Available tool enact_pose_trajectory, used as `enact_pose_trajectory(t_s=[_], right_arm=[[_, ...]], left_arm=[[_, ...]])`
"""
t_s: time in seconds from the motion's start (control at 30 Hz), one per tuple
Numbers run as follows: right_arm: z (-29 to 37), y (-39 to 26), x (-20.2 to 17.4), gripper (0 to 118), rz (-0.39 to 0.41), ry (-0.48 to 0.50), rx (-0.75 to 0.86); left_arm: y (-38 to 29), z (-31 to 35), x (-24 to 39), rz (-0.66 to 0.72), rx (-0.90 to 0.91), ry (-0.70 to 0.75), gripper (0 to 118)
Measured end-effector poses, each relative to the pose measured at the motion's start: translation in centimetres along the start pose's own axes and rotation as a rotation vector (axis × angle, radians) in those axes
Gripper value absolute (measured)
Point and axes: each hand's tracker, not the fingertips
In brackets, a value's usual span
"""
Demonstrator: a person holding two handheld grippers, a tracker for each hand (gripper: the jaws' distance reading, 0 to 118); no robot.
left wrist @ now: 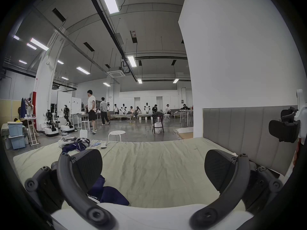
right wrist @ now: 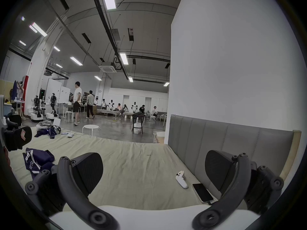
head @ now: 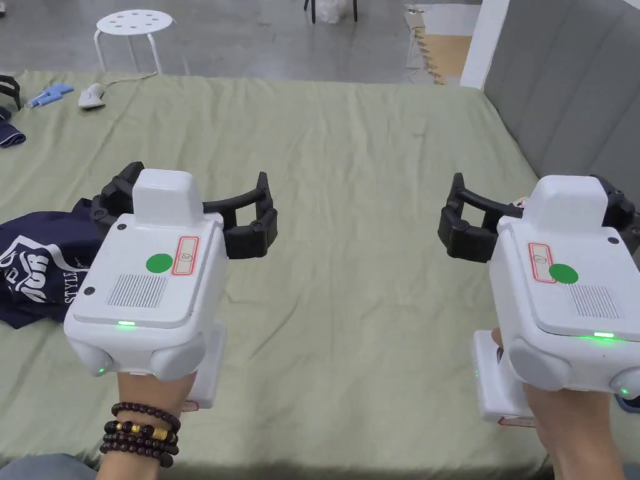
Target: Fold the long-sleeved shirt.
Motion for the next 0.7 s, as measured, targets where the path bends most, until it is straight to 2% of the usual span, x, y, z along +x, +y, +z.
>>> enact_pose_trajectory(t_s=[0.7], right_arm=[[-0.07, -0.26, -0.48, 118, 0.011, 0.006, 0.004]], left_arm=[[-0.44, -0.15, -0.11, -0.006, -0.008, 0.006, 111]])
